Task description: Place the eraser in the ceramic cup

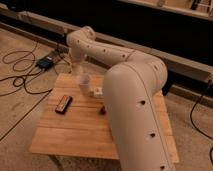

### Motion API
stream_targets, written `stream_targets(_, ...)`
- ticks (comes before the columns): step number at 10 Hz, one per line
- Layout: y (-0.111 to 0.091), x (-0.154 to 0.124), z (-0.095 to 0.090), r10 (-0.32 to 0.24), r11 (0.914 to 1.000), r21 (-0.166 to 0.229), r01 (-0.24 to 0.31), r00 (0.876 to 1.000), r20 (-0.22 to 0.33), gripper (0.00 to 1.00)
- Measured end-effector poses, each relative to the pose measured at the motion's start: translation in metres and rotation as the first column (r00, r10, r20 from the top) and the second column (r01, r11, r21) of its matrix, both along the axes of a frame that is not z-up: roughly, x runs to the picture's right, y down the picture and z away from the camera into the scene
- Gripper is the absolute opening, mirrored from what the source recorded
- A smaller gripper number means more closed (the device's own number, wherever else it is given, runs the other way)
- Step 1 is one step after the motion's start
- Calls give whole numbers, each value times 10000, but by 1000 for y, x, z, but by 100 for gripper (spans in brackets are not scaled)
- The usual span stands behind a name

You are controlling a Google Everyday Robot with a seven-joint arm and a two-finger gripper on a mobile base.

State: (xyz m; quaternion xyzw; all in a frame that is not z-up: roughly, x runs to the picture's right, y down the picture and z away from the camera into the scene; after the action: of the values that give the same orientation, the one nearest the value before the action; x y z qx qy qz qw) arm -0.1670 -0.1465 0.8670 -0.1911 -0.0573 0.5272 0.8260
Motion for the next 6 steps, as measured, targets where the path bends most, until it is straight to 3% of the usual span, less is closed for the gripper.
stream_targets(6, 1, 15, 11, 176, 9998, 67, -175, 9997, -168, 0)
